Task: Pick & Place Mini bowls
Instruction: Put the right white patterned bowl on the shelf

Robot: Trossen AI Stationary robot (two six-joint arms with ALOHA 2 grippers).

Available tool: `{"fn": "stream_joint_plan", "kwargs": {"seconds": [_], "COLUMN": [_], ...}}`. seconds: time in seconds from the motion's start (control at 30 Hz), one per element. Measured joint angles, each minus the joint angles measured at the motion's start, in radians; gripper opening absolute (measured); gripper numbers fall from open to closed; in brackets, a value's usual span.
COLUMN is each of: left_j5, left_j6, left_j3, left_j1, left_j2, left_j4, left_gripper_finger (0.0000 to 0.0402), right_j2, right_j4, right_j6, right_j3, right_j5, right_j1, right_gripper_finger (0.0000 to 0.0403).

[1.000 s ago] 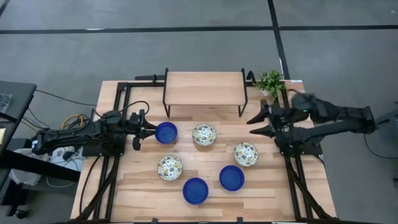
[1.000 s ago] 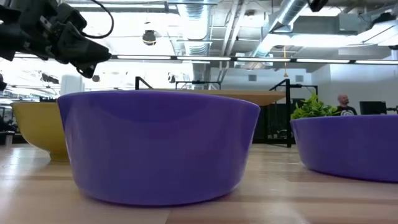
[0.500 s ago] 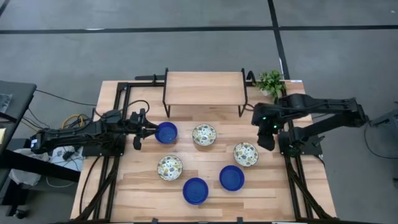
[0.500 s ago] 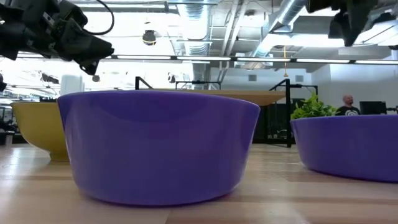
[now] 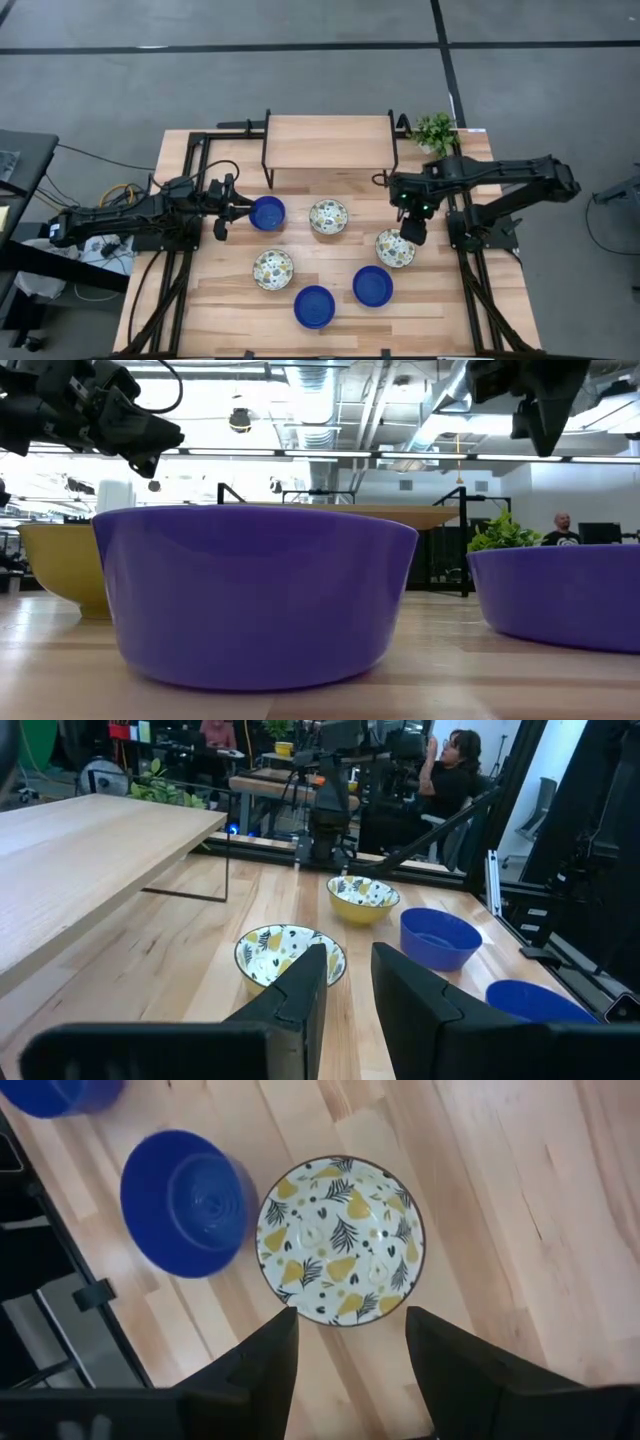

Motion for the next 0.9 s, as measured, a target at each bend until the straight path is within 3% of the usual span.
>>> {"fn": "stream_joint_plan", "kwargs": {"seconds": [0.5,0.67,0.9], "left_j5": [0.000,0.000,0.000], "left_j6": [0.000,0.000,0.000], "left_j3": [0.000,0.000,0.000], "left_j1": [0.000,0.000,0.000], "left_j2": [0.000,0.000,0.000], "left_j4": [0.009,0.014,0.015], "left_gripper_finger": [0.0082,0.0082,0.0082], "right_j2": [0.162,0.188,0.191], "right_j4": [0.001,0.030,0.069], "right_j6": [-0.020,-0.036,-0.029], "right_j3": [0.000,0.000,-0.030], "right_j5": [-0.049,-0.057,0.119], "right_j1": [0.014,0.127,0.322], "right_gripper_finger": [0.0172,0.0162,0.0147]}}
